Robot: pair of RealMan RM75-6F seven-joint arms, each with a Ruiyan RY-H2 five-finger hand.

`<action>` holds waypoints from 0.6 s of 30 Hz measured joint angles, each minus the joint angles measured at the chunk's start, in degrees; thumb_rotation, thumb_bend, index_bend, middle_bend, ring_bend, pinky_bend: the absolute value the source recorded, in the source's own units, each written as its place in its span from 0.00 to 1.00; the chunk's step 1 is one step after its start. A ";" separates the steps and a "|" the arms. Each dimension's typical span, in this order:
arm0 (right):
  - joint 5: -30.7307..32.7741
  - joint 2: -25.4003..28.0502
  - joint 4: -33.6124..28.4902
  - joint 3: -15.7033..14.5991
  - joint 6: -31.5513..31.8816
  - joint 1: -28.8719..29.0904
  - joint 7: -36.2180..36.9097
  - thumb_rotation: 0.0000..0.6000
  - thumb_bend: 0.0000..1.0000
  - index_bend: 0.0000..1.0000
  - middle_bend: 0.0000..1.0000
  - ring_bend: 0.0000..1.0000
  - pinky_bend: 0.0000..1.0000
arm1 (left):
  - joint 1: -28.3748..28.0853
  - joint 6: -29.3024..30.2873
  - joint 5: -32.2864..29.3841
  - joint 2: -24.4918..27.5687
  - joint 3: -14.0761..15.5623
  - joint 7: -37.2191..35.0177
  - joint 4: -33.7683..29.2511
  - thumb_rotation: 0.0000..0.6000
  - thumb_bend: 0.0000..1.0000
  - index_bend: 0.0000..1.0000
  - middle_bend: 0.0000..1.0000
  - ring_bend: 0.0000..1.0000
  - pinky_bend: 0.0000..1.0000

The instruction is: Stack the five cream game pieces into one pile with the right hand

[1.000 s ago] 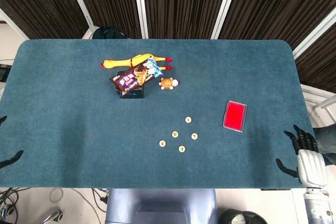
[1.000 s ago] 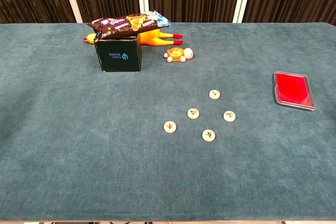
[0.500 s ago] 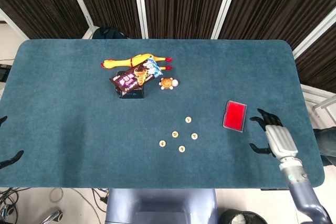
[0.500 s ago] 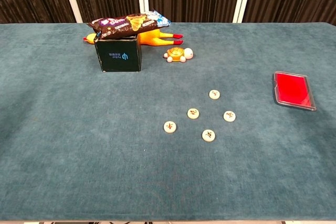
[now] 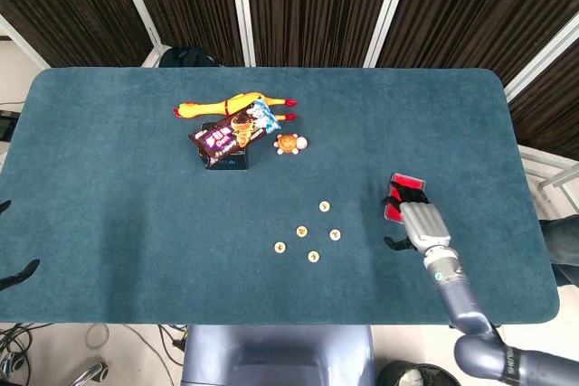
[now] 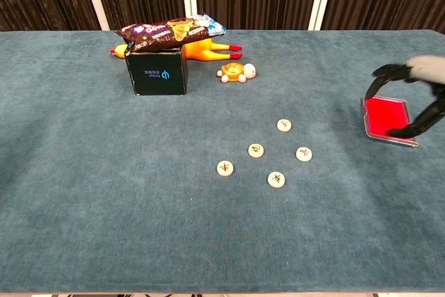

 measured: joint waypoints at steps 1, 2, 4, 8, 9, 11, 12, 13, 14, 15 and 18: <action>0.06 -0.96 0.60 -0.38 0.66 0.31 -0.83 1.00 0.31 0.34 0.00 0.00 0.00 | 0.01 -0.03 -0.11 0.02 -0.03 -0.07 0.00 1.00 0.14 0.13 0.00 0.00 0.07; -0.03 -1.62 0.99 -0.69 1.25 0.47 -1.35 1.00 0.31 0.36 0.00 0.00 0.00 | 0.01 -0.07 -0.18 0.05 -0.06 -0.12 -0.02 1.00 0.14 0.13 0.00 0.00 0.07; -0.49 -3.19 1.84 -1.33 2.66 0.71 -2.26 1.00 0.31 0.37 0.00 0.00 0.00 | 0.00 -0.13 -0.26 0.08 -0.10 -0.15 -0.08 1.00 0.14 0.13 0.00 0.00 0.07; -1.39 -6.40 3.19 -2.02 4.19 1.15 -3.06 1.00 0.31 0.39 0.00 0.00 0.00 | 0.01 -0.08 -0.18 0.05 -0.06 -0.02 -0.15 1.00 0.14 0.13 0.00 0.00 0.07; -1.53 -7.18 3.64 -2.14 4.44 1.28 -3.28 1.00 0.31 0.39 0.00 0.00 0.00 | 0.02 -0.10 -0.20 0.05 -0.06 0.01 -0.15 1.00 0.14 0.13 0.00 0.00 0.07; -1.73 -8.85 4.67 -2.38 4.93 1.62 -3.79 1.00 0.31 0.40 0.00 0.00 0.00 | 0.01 -0.13 -0.26 0.05 -0.07 0.04 -0.16 1.00 0.14 0.13 0.00 0.00 0.07; -1.76 -9.46 5.07 -2.44 5.09 1.77 -3.98 1.00 0.31 0.40 0.00 0.00 0.00 | 0.01 -0.15 -0.32 0.04 -0.09 0.02 -0.16 1.00 0.14 0.13 0.00 0.00 0.07; -1.75 -10.19 5.57 -2.47 5.27 1.96 -4.18 1.00 0.31 0.40 0.00 0.00 0.00 | 0.01 -0.16 -0.35 0.04 -0.10 0.00 -0.15 1.00 0.14 0.13 0.00 0.00 0.07; -1.74 -10.72 5.89 -2.47 5.37 2.12 -4.31 1.00 0.31 0.40 0.00 0.00 0.00 | 0.00 -0.18 -0.39 0.03 -0.11 -0.01 -0.14 1.00 0.14 0.13 0.00 0.00 0.07; -1.73 -11.23 6.15 -2.46 5.45 2.28 -4.44 1.00 0.31 0.40 0.00 0.00 0.00 | -0.01 -0.25 -0.46 0.03 -0.13 -0.06 -0.11 1.00 0.14 0.13 0.00 0.00 0.07; -1.75 -13.12 7.42 -2.36 5.87 2.80 -4.95 1.00 0.31 0.41 0.00 0.00 0.00 | -0.03 -0.38 -0.65 0.06 -0.18 -0.17 -0.08 1.00 0.15 0.13 0.00 0.00 0.07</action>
